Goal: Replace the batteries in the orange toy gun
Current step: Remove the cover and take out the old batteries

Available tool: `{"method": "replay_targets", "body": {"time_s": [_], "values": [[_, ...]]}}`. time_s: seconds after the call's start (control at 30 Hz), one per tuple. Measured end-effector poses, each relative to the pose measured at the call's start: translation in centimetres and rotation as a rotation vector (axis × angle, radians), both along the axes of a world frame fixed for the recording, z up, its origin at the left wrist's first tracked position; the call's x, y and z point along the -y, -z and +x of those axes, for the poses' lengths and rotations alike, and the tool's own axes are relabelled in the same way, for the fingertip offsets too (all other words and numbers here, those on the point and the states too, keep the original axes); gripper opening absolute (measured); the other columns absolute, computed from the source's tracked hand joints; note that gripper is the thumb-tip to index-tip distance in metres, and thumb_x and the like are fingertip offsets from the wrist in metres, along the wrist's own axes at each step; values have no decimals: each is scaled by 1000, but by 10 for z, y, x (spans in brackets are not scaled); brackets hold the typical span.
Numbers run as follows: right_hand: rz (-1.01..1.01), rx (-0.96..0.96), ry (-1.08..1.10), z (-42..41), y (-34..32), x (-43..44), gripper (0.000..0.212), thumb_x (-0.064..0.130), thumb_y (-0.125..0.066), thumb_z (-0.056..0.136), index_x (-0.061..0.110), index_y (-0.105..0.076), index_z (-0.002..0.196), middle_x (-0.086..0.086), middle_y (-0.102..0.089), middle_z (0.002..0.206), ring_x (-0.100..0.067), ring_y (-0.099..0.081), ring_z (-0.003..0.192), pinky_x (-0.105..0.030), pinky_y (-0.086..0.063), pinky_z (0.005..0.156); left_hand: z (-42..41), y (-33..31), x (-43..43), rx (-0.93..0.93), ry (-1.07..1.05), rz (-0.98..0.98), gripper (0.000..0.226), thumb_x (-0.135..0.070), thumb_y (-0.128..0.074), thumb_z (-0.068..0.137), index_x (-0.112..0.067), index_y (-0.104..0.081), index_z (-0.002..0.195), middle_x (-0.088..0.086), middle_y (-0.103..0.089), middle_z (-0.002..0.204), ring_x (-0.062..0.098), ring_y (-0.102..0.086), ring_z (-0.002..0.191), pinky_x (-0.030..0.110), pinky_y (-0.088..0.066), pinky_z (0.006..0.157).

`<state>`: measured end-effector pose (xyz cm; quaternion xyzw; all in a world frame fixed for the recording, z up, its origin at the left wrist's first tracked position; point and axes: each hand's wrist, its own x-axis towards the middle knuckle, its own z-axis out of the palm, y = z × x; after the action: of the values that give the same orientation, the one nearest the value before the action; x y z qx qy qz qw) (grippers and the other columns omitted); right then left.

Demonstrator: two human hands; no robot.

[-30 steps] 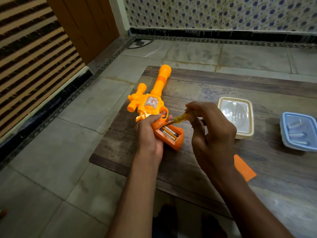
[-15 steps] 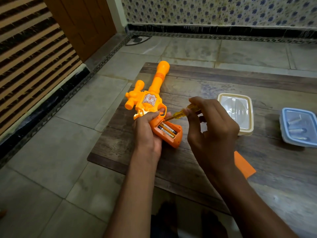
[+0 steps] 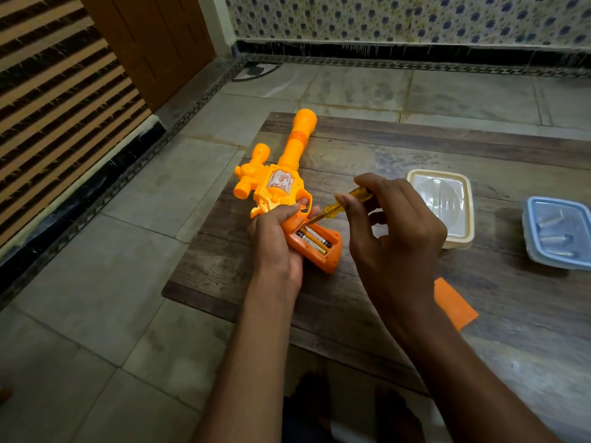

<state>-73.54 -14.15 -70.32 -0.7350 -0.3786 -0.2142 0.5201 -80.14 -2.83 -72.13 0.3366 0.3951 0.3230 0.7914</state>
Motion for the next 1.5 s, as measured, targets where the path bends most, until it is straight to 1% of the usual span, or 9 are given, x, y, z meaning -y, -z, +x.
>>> {"method": "replay_targets", "body": {"time_s": [0.2, 0.37, 0.53, 0.63, 0.9, 1.03, 1.27, 1.4, 1.5], "values": [[11, 1, -2, 0, 2, -1, 18, 14, -74, 95, 0, -72, 106, -10, -70, 93, -17, -66, 81, -26, -54, 69, 0, 0, -1, 18, 7, -2, 25, -6, -58, 90, -19, -65, 110, 15, -76, 116, 28, -76, 92, 51, -58, 93], [-6, 9, -73, 2, 0, -4, 20, 13, -72, 96, 1, -71, 112, -10, -70, 98, -17, -66, 86, -30, -55, 72, 2, 4, 0, 19, -15, -31, 33, -8, -59, 89, -14, -65, 121, 19, -74, 119, 26, -75, 85, 44, -59, 82], [23, -7, -164, 5, -6, -10, 22, 13, -71, 96, 2, -71, 115, -7, -73, 99, -18, -69, 88, -33, -55, 73, 7, 8, 2, 45, -22, -110, 45, -17, -60, 92, -12, -60, 137, 20, -73, 121, 39, -70, 110, 59, -52, 102], [26, -22, -206, 4, -7, -18, 21, 13, -71, 95, 3, -72, 113, -6, -74, 98, -17, -69, 83, -34, -56, 70, 9, 7, 3, 64, -17, -134, 43, -20, -57, 95, -10, -59, 138, 22, -72, 122, 43, -68, 115, 57, -52, 102], [-3, -180, -237, 16, -10, -37, 29, 24, -68, 94, 6, -67, 117, -2, -71, 90, -12, -68, 76, -37, -58, 67, 8, 14, 2, 23, -24, -67, 41, -25, -54, 99, -11, -61, 137, 21, -72, 122, 43, -69, 114, 63, -49, 106], [-53, -225, -258, 19, -6, -50, 25, 26, -65, 96, 3, -67, 105, -7, -71, 81, -18, -67, 71, -44, -56, 67, 6, 17, 1, -5, -29, -28, 42, -30, -56, 98, -15, -62, 137, 16, -75, 116, 36, -74, 105, 59, -53, 102], [-219, -192, -395, 39, -20, -76, 28, 26, -59, 98, 0, -63, 90, -13, -65, 71, -24, -63, 66, -48, -49, 64, 10, 14, 5, 9, -40, 38, 24, -22, -58, 98, -20, -71, 118, 8, -78, 105, 25, -75, 89, 51, -57, 94], [-345, -161, -408, 43, -24, -94, 27, 23, -62, 99, 1, -60, 84, -11, -60, 67, -23, -57, 62, -40, -42, 59, 10, 16, 4, -12, -13, 80, 28, -37, -63, 92, -16, -74, 107, 12, -75, 99, 29, -70, 88, 62, -52, 97], [-423, -164, -403, 48, -26, -104, 29, 24, -61, 100, 9, -53, 77, -5, -51, 63, -18, -50, 58, -35, -33, 56, 8, 13, 5, -19, -8, 102, 22, -31, -57, 100, -19, -75, 96, 12, -76, 93, 26, -73, 81, 55, -56, 94]]}}
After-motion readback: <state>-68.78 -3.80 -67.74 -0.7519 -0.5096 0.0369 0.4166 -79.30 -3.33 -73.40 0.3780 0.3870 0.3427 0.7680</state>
